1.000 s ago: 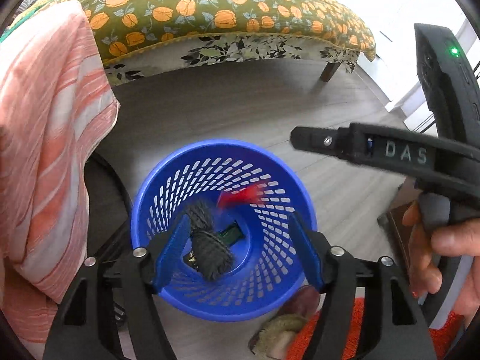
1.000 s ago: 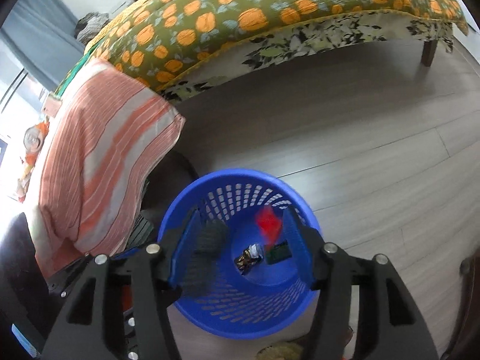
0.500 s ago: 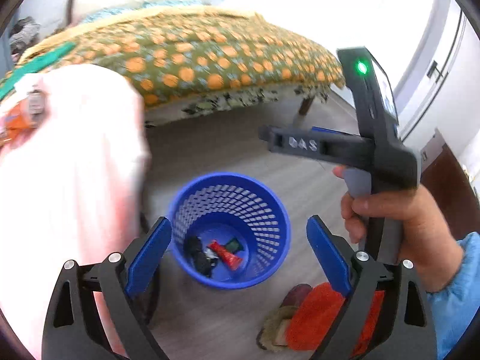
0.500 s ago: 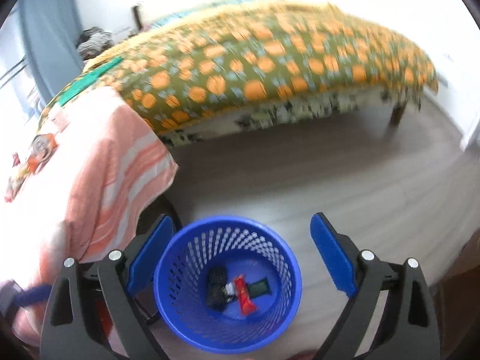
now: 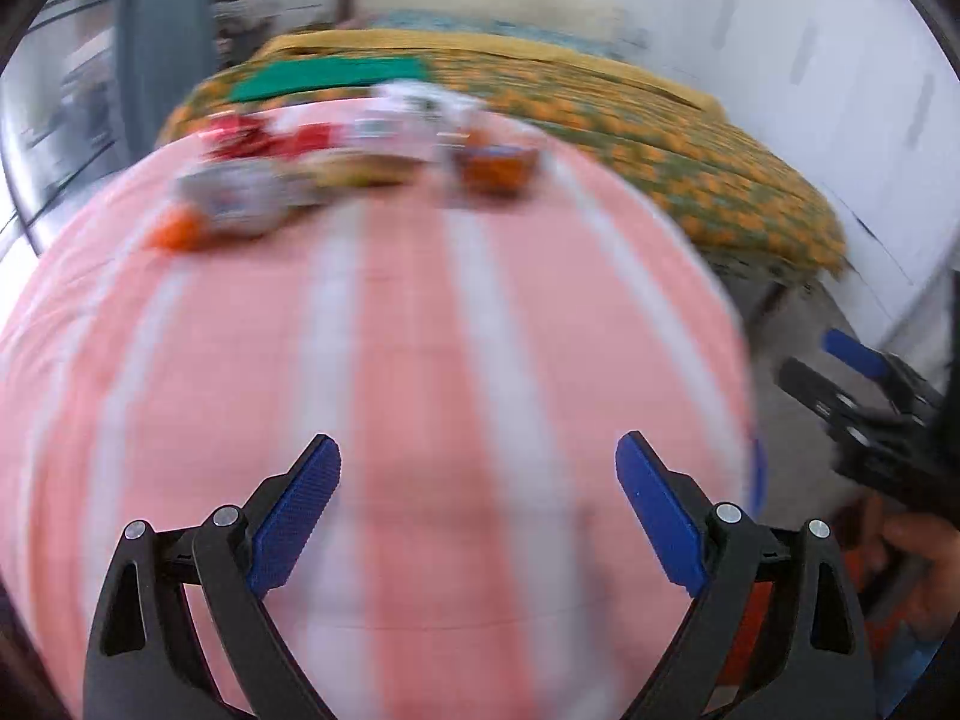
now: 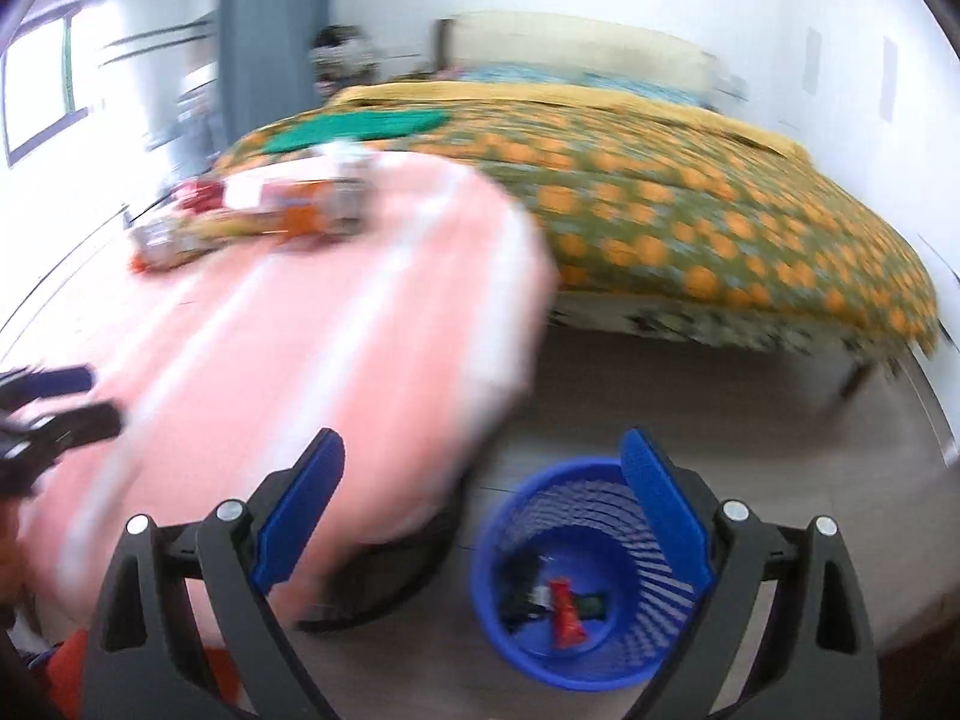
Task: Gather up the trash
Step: 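Move both tools back over the table toward the remaining trash, then grasp the orange-and-white wrapped snack with the left tool while the right tool grasps the yellow snack bag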
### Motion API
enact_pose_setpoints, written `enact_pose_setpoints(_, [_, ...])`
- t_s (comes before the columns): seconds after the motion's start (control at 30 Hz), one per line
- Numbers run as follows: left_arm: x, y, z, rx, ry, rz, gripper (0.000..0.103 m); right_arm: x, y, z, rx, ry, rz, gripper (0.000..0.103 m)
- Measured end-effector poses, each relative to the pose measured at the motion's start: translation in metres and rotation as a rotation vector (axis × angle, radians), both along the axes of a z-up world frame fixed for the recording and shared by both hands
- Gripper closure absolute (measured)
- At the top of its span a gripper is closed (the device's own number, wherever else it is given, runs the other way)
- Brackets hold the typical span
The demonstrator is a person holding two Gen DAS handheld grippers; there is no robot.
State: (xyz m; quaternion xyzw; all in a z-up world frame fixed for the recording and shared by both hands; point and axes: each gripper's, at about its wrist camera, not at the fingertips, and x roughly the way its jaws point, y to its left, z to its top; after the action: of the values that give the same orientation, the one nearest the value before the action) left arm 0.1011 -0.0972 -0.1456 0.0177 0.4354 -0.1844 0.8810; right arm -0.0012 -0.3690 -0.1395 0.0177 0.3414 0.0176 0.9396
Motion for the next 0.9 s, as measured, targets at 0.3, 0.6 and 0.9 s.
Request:
enact_pose_setpoints(0.3, [0.046, 0.111, -0.001, 0.025, 0.025, 0.191, 0.011, 0.061, 0.139, 0.023, -0.015, 0.076, 0.258, 0.012])
enact_pose_setpoints(0.6, [0.108, 0.125, -0.007, 0.055, 0.045, 0.166, 0.011, 0.109, 0.196, -0.012, -0.074, 0.166, 0.291, 0.012])
enact_pose_setpoints(0.9, [0.169, 0.102, -0.015, 0.123, 0.019, 0.134, 0.011, 0.111, 0.189, -0.019, -0.024, 0.186, 0.271, 0.006])
